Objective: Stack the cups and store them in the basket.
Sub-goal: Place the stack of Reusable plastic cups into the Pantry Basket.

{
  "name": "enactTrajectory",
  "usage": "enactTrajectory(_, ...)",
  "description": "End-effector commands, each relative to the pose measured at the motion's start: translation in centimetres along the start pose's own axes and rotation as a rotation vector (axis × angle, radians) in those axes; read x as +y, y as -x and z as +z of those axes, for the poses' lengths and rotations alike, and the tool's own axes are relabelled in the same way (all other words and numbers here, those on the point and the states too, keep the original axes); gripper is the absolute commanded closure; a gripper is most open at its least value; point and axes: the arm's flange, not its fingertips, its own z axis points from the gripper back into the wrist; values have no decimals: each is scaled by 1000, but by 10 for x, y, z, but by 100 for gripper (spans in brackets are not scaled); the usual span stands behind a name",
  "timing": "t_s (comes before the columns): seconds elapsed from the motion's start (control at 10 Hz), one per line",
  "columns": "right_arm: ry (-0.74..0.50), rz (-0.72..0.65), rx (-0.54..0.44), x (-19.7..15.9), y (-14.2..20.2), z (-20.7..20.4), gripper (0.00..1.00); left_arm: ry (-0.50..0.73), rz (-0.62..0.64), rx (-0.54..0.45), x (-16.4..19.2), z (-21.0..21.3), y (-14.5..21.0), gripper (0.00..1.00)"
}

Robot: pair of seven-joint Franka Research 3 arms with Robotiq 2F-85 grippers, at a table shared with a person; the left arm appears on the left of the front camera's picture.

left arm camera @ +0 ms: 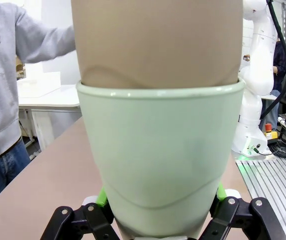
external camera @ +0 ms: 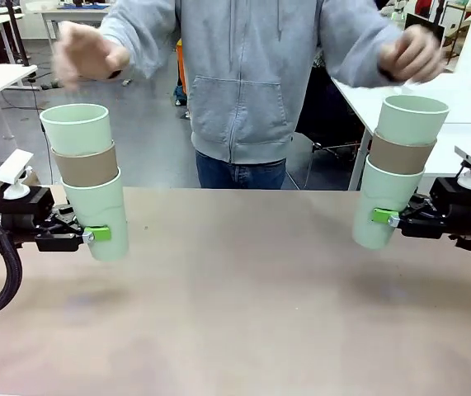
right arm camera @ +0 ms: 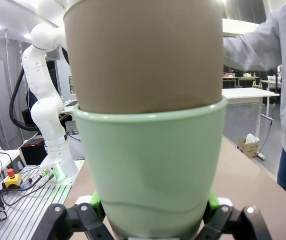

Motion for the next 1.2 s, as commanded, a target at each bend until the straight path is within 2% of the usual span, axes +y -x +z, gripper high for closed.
enactTrajectory(0.0, -2, 9, -1, 0, -3, 0, 15, 1, -13, -6, 0, 1, -4, 16)
enactTrajectory(1.1, -2, 9, -1, 0, -3, 0, 15, 1, -13, -6, 0, 1, -4, 16)
